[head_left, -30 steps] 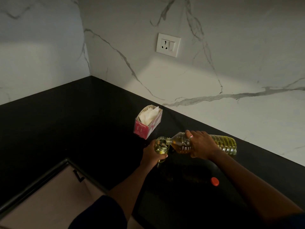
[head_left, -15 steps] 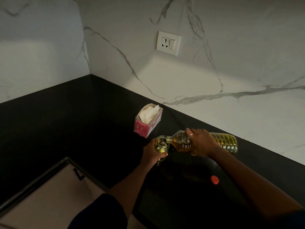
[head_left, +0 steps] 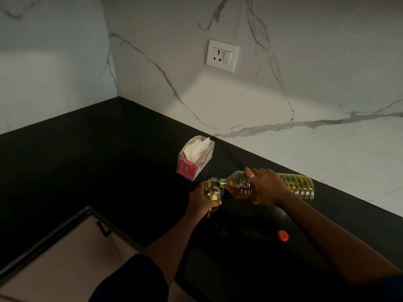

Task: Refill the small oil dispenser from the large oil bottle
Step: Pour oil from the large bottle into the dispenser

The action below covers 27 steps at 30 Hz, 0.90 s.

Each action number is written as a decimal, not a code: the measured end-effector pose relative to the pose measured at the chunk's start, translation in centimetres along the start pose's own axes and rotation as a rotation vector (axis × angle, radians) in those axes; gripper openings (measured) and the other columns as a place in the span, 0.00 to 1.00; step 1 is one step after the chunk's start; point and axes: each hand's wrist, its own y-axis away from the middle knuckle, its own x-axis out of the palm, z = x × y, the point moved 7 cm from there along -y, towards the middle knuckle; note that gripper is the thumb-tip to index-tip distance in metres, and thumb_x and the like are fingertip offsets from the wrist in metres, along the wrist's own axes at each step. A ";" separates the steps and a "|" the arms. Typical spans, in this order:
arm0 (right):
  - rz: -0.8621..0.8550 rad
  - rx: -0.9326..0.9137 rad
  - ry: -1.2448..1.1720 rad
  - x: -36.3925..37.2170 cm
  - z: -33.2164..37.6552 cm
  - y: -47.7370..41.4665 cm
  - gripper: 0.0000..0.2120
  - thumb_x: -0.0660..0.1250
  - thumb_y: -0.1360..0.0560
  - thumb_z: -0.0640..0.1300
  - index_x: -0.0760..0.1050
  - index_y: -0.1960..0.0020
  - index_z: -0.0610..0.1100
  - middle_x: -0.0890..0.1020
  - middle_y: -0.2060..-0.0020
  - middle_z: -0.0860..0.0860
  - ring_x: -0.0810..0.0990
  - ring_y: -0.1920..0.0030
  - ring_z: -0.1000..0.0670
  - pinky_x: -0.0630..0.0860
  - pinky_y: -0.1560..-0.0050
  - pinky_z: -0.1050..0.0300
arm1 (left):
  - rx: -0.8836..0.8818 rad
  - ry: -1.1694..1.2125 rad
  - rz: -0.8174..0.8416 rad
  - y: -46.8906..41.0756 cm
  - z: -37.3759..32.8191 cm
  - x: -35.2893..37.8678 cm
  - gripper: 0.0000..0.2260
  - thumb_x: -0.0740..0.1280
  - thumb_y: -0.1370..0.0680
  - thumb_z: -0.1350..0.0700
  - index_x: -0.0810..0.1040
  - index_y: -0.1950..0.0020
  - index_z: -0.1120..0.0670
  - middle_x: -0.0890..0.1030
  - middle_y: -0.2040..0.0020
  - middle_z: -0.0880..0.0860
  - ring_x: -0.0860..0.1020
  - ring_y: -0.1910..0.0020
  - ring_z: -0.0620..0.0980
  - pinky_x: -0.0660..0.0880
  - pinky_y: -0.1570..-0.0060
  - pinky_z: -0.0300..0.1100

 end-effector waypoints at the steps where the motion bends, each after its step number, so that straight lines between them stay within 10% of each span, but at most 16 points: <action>1: 0.002 -0.001 0.007 0.0 0.0 0.0 0.48 0.75 0.37 0.57 0.53 0.27 0.45 0.69 0.33 0.46 0.69 0.35 0.46 0.62 0.32 0.49 | -0.001 0.002 0.000 0.0 0.0 0.0 0.34 0.77 0.36 0.58 0.68 0.32 0.52 0.76 0.38 0.53 0.74 0.38 0.50 0.72 0.41 0.42; 27: 0.015 -0.012 0.038 0.0 -0.1 -0.4 0.50 0.75 0.38 0.57 0.52 0.27 0.45 0.69 0.33 0.46 0.69 0.35 0.46 0.62 0.32 0.49 | -0.016 0.005 0.014 0.2 -0.2 0.0 0.34 0.76 0.35 0.58 0.67 0.31 0.52 0.74 0.37 0.53 0.72 0.37 0.51 0.72 0.39 0.45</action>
